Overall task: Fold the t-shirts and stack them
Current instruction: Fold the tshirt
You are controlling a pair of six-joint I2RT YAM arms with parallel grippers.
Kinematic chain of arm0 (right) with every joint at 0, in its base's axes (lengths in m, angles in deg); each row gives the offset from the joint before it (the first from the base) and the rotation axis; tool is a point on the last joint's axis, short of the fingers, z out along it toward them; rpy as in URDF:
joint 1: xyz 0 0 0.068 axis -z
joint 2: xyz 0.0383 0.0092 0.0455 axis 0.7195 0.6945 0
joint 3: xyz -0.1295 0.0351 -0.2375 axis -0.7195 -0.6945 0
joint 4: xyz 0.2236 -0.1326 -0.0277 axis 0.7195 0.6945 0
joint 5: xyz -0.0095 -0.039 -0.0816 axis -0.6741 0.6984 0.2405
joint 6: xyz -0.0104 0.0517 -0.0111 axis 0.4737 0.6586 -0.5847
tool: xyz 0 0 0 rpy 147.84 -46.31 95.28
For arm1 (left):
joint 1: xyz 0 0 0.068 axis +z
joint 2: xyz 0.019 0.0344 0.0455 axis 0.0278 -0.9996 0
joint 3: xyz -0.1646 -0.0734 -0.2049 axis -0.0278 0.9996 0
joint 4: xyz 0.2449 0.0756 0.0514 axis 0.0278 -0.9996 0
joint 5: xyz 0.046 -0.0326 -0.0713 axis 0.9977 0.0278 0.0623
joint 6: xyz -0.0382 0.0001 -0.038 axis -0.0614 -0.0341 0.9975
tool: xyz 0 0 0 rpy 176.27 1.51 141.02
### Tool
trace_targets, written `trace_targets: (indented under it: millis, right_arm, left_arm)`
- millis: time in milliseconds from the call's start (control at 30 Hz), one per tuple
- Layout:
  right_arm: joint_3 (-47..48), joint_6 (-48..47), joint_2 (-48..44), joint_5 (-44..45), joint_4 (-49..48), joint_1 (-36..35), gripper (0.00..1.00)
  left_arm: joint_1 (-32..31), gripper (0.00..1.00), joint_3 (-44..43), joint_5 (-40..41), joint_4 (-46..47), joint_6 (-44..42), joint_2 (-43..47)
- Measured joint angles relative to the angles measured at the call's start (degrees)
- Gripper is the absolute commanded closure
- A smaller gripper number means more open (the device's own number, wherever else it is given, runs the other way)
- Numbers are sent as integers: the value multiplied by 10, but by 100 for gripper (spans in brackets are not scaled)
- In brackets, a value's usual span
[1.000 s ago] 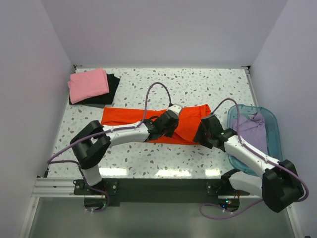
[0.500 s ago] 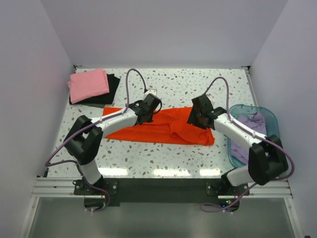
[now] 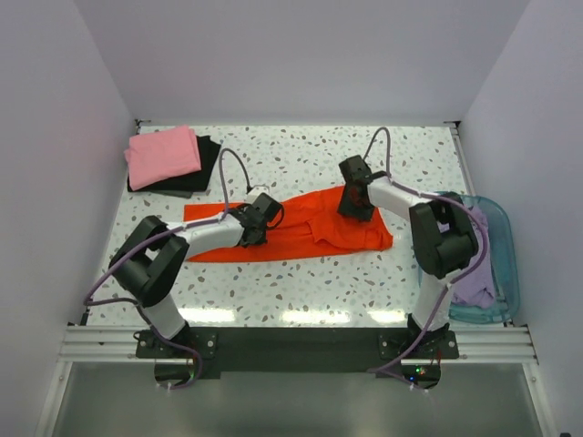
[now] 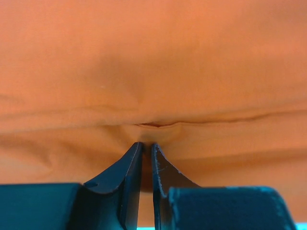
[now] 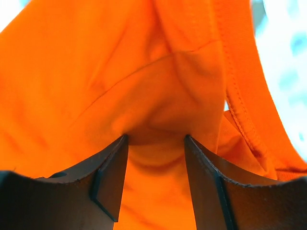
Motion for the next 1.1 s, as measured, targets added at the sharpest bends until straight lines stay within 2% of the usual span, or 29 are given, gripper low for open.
trace_targets:
  millis: [167,333,433,467,567,600,667,767,900,1100]
  right_arm:
    - [166,-41,117,-2,26,8,42]
    - [395,-105,258,-20,70,9,31]
    - [524,-149,332,-48,92,9,21]
    - [567,-162,357,-58,99,9,17]
    - [662,-193,409,-80,113,7,10]
    - [676,-202,417,-84,114,7,5]
    - [678,-215,418,-90,114,7,1]
    - [654,-226,402,-88,108,7,1]
    - [615,-221,360,-68,120,7,2]
    - [492,-189,229,-37,113,6,17]
  left_arm:
    - [-14,82,44,-30,14,54,40]
    - [-97,77,49,-65,35,126,44]
    - [-147,69,35,-120,68,168,28]
    - [-156,63,25,-139,80,177,17]
    - [-160,54,-16,-178,90,179,-12]
    - [-159,52,-30,-184,88,174,-18]
    - [-157,50,-55,-189,84,162,-19]
    - [-154,50,-75,-183,80,137,-1]
    - [-137,57,-76,-153,50,104,57]
    - [-120,69,-59,-97,15,57,82]
